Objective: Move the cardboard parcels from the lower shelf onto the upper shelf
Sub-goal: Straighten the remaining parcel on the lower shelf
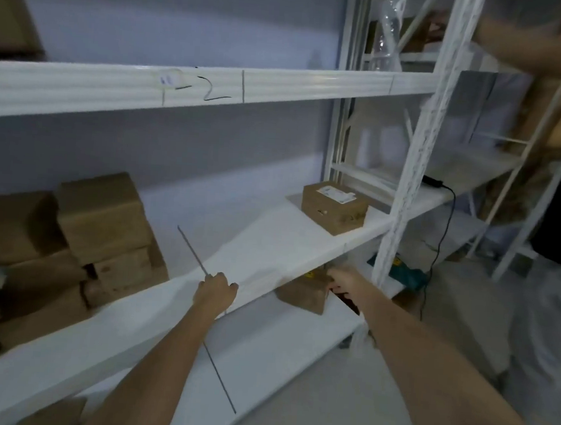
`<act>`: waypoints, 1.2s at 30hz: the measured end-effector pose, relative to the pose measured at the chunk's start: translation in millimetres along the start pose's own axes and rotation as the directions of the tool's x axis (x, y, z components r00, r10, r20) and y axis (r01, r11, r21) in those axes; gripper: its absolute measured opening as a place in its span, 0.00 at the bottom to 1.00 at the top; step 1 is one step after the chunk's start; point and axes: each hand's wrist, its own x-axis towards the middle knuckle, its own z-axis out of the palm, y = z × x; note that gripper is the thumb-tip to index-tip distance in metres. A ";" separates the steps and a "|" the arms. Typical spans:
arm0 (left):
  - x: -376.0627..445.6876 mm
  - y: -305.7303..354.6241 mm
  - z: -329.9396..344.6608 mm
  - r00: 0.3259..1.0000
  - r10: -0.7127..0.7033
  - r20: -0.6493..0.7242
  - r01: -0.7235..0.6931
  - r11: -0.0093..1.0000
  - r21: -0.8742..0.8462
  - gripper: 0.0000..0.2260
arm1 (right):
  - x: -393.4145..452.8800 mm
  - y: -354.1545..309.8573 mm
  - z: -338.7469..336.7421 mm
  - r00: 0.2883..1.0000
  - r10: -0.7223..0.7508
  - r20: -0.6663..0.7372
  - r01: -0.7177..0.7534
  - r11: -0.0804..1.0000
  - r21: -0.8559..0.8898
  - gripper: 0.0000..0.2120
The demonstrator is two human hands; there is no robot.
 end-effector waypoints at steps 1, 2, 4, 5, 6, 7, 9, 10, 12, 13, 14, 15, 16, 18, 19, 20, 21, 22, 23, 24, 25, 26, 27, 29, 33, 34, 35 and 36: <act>2.6 6.5 2.0 0.999 -0.016 0.031 0.017 0.999 -0.032 0.21 | 3.5 -1.4 -7.2 1.000 0.003 -0.010 -0.002 1.000 0.005 0.21; 5.3 16.1 7.5 0.999 -0.017 0.051 0.021 0.998 -0.065 0.21 | 6.9 -2.9 -15.6 1.000 0.004 -0.023 -0.004 1.000 0.014 0.21; 13.6 54.9 36.8 0.995 -0.009 0.100 0.023 0.990 -0.137 0.21 | 17.2 1.7 -50.7 0.998 0.012 -0.059 -0.010 1.000 0.030 0.19; 15.4 72.6 47.0 0.992 0.002 0.123 0.018 0.986 -0.168 0.20 | 24.7 2.1 -65.4 0.997 0.006 -0.073 -0.002 0.999 0.050 0.19; 18.3 93.5 60.2 0.990 0.011 0.142 0.017 0.980 -0.197 0.20 | 33.5 5.3 -83.8 0.996 -0.008 -0.088 0.014 0.998 0.062 0.20; 21.7 110.7 71.7 0.988 0.011 0.155 0.025 0.974 -0.225 0.20 | 40.2 6.8 -98.9 0.995 -0.016 -0.097 0.023 0.997 0.068 0.21; 29.9 138.6 88.4 0.987 -0.003 0.163 0.047 0.962 -0.268 0.21 | 55.4 8.5 -123.3 0.993 -0.027 -0.115 0.035 0.997 0.064 0.20; 34.9 150.0 94.0 0.987 -0.010 0.158 0.057 0.955 -0.291 0.22 | 62.8 8.4 -133.0 0.993 -0.028 -0.115 0.035 0.998 0.057 0.20; 45.3 170.0 101.4 0.988 -0.014 0.151 0.062 0.946 -0.318 0.23 | 78.3 7.3 -148.0 0.994 -0.038 -0.107 0.044 0.998 0.056 0.20; 50.8 179.7 103.5 0.990 -0.015 0.143 0.062 0.943 -0.326 0.23 | 86.2 5.7 -153.2 0.993 -0.046 -0.108 0.053 0.997 0.061 0.19; 56.4 189.1 104.1 0.991 -0.022 0.135 0.066 0.943 -0.327 0.23 | 94.2 3.8 -157.7 0.993 -0.058 -0.107 0.065 0.996 0.057 0.18; 62.9 198.8 104.2 0.991 -0.035 0.127 0.075 0.943 -0.325 0.23 | 103.5 1.7 -160.8 0.992 -0.067 -0.105 0.073 0.996 0.055 0.17; 71.6 207.5 104.2 0.992 -0.049 0.115 0.084 0.942 -0.324 0.24 | 113.2 -0.6 -163.1 0.991 -0.077 -0.106 0.083 0.995 0.052 0.16; 92.5 223.4 104.5 0.992 -0.070 0.108 0.102 0.940 -0.326 0.25 | 133.4 -8.7 -164.9 0.988 -0.106 -0.108 0.112 0.992 0.051 0.15; 104.8 230.3 105.3 0.991 -0.078 0.109 0.110 0.937 -0.332 0.25 | 143.8 -14.8 -165.3 0.988 -0.113 -0.107 0.118 0.992 0.042 0.14; 116.6 236.4 105.0 0.991 -0.083 0.104 0.114 0.932 -0.344 0.26 | 156.4 -22.0 -165.4 0.985 -0.128 -0.112 0.132 0.991 0.025 0.12; 129.9 242.1 105.0 0.992 -0.083 0.091 0.111 0.926 -0.362 0.26 | 168.2 -30.6 -165.0 0.982 -0.144 -0.120 0.146 0.989 0.012 0.11; 143.8 246.9 105.1 0.993 -0.084 0.081 0.109 0.920 -0.377 0.27 | 180.8 -39.4 -164.3 0.977 -0.168 -0.131 0.170 0.985 0.006 0.10; 157.8 251.8 105.0 0.994 -0.081 0.078 0.105 0.914 -0.391 0.28 | 193.7 -48.4 -163.9 0.972 -0.190 -0.138 0.193 0.981 0.007 0.11; 171.0 256.8 104.4 0.994 -0.079 0.079 0.105 0.909 -0.404 0.30 | 206.9 -56.4 -163.9 0.968 -0.209 -0.142 0.212 0.977 0.007 0.11; 182.5 261.9 102.9 0.994 -0.076 0.081 0.104 0.903 -0.416 0.31 | 219.0 -64.8 -163.8 0.966 -0.219 -0.138 0.222 0.975 0.003 0.10; 192.1 266.5 100.1 0.993 -0.079 0.085 0.108 0.896 -0.431 0.31 | 230.4 -72.3 -164.2 0.966 -0.225 -0.128 0.226 0.974 -0.006 0.08; 201.5 270.4 98.0 0.993 -0.080 0.083 0.109 0.886 -0.450 0.32 | 240.4 -78.6 -165.5 0.968 -0.218 -0.122 0.218 0.976 -0.013 0.06; 220.4 277.4 94.4 0.994 -0.083 0.075 0.110 0.863 -0.492 0.33 | 261.1 -89.6 -170.5 0.968 -0.214 -0.129 0.212 0.977 -0.032 0.07; 243.6 289.7 92.0 0.989 -0.105 0.102 0.144 0.815 -0.562 0.32 | 295.7 -107.7 -178.9 0.972 -0.210 -0.102 0.206 0.978 -0.044 0.08; 246.5 292.4 93.9 0.984 -0.122 0.128 0.173 0.799 -0.576 0.32 | 302.1 -110.3 -179.8 0.976 -0.200 -0.085 0.197 0.979 -0.043 0.11; 248.0 295.6 96.3 0.978 -0.140 0.156 0.206 0.780 -0.591 0.33 | 306.9 -113.1 -180.5 0.979 -0.196 -0.063 0.193 0.980 -0.053 0.13; 250.5 299.0 99.3 0.973 -0.150 0.178 0.228 0.764 -0.604 0.33 | 313.0 -116.0 -181.1 0.980 -0.193 -0.041 0.190 0.980 -0.062 0.15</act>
